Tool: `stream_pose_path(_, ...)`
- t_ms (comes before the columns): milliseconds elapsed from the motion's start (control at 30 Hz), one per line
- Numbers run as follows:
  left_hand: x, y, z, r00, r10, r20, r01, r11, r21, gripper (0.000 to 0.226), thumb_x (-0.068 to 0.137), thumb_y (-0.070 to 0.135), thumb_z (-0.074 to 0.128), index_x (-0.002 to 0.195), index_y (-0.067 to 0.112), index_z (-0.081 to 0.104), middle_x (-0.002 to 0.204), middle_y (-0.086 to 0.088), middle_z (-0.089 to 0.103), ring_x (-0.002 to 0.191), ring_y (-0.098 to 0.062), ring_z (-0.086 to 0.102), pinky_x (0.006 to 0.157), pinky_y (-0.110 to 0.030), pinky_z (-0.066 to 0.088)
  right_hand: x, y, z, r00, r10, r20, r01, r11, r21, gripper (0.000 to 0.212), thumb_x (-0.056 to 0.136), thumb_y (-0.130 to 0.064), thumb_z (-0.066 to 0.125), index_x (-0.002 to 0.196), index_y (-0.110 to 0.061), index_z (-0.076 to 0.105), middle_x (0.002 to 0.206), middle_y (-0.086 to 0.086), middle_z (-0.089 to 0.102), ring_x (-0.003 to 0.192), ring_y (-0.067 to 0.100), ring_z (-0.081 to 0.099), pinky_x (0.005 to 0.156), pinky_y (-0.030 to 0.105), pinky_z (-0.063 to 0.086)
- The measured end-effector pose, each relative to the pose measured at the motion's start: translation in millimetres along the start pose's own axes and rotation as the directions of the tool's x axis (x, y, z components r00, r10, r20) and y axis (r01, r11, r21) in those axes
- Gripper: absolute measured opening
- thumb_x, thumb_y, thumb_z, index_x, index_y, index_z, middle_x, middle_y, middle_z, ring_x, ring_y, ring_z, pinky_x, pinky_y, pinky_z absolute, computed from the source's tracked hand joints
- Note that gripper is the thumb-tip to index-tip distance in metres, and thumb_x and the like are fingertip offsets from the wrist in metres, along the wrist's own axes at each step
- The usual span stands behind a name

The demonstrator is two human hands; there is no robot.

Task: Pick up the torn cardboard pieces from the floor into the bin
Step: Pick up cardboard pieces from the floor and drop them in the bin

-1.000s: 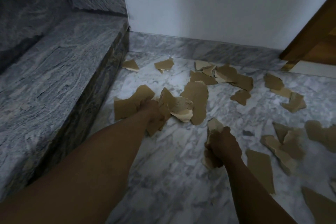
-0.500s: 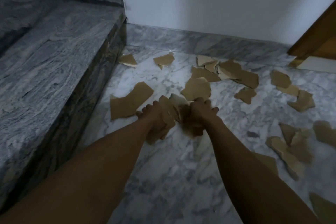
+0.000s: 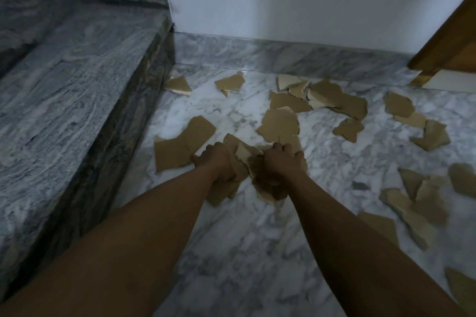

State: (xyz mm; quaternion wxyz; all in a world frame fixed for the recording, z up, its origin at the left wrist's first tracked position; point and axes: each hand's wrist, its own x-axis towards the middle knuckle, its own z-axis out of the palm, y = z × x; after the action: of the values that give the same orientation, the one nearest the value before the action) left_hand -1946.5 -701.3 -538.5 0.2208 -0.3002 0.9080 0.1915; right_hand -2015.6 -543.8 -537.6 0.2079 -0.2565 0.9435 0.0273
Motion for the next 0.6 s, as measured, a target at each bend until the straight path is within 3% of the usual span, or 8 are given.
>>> stream_pose_path(67,-12.8,4.4,0.5,0.995,-0.004,-0.098,0.005,1.000,0.018,0.081,0.074,0.044,0.077,0.136,0.013,0.037,0.137,-0.010,0.043,0.130,-0.032,0.042,0.107,-0.054,0.033,-4.4,2.1,-0.2,1.000,-0.001,-0.013,0.000,0.999,-0.049,0.043,0.100,-0.042,0.044,0.133,-0.016,0.053,0.136,0.014,0.043,0.129,0.039,0.036,0.104,0.061,0.030)
stream_pose_path(133,-23.2,2.4,5.2,0.984,0.015,-0.179,-0.013,1.000,0.009,0.082,0.074,0.046,0.077,0.136,0.013,0.036,0.139,-0.011,0.039,0.132,-0.034,0.036,0.107,-0.055,0.030,-14.0,-0.5,-0.1,0.992,-0.017,-0.122,0.010,0.998,-0.059,0.046,0.096,-0.046,0.049,0.132,-0.018,0.055,0.130,0.014,0.044,0.124,0.039,0.040,0.101,0.057,0.033)
stream_pose_path(200,-27.8,-6.2,12.2,0.961,0.036,-0.273,-0.042,0.999,-0.016,0.087,0.072,0.052,0.075,0.137,0.011,0.035,0.139,-0.011,0.035,0.132,-0.035,0.032,0.106,-0.055,0.030,-25.9,-7.0,-0.1,0.981,-0.051,-0.185,0.059,0.998,0.038,0.046,0.096,-0.046,0.050,0.135,-0.023,0.052,0.133,0.013,0.042,0.125,0.037,0.042,0.101,0.053,0.035)
stream_pose_path(267,-28.7,-21.9,12.3,0.917,0.040,-0.397,-0.043,0.999,0.001,0.089,0.076,0.056,0.067,0.144,0.010,0.030,0.145,-0.014,0.031,0.132,-0.035,0.031,0.106,-0.054,0.030,-34.7,-13.7,1.1,0.974,-0.115,-0.193,0.146,0.978,0.149,0.045,0.095,-0.044,0.056,0.137,-0.027,0.052,0.136,0.010,0.039,0.122,0.033,0.048,0.097,0.047,0.042)
stream_pose_path(367,-23.0,-61.1,-2.8,0.890,0.036,-0.454,-0.023,0.999,0.034,0.082,0.087,0.058,0.052,0.148,0.013,0.023,0.154,-0.010,0.020,0.140,-0.031,0.023,0.110,-0.051,0.022,-44.3,-20.5,4.3,0.983,-0.145,-0.110,0.169,0.952,0.256,0.050,0.091,-0.038,0.064,0.138,-0.027,0.052,0.132,0.009,0.039,0.108,0.031,0.059,0.086,0.041,0.050)
stream_pose_path(433,-13.7,-93.9,-17.4,0.934,-0.013,-0.356,0.019,1.000,0.015,0.084,0.083,0.057,0.059,0.147,0.016,0.025,0.161,-0.006,0.006,0.148,-0.031,0.006,0.115,-0.055,0.016,-49.2,-23.5,10.7,0.990,-0.132,-0.046,0.139,0.950,0.280,0.053,0.090,-0.039,0.064,0.140,-0.025,0.049,0.130,0.009,0.039,0.106,0.032,0.061,0.088,0.042,0.051)
stream_pose_path(500,-2.1,-117.7,-27.2,0.989,-0.024,-0.146,0.038,0.995,0.095,0.106,0.079,0.054,0.071,0.155,0.016,0.008,0.163,-0.007,-0.013,0.149,-0.036,-0.012,0.118,-0.057,0.011,-51.2,-26.0,14.9,0.992,-0.117,-0.040,0.123,0.953,0.275,0.056,0.088,-0.043,0.064,0.140,-0.026,0.049,0.127,0.007,0.038,0.106,0.031,0.061,0.089,0.044,0.053)
stream_pose_path(600,7.3,-129.8,-30.9,0.999,-0.027,0.030,0.025,0.996,0.088,0.124,0.078,0.054,0.074,0.154,0.023,-0.019,0.161,-0.013,-0.021,0.149,-0.040,-0.011,0.119,-0.056,0.014,-49.0,-27.5,16.3,0.995,-0.104,0.000,0.100,0.953,0.286,0.062,0.086,-0.040,0.068,0.142,-0.026,0.046,0.130,0.008,0.037,0.110,0.032,0.058,0.091,0.046,0.052)
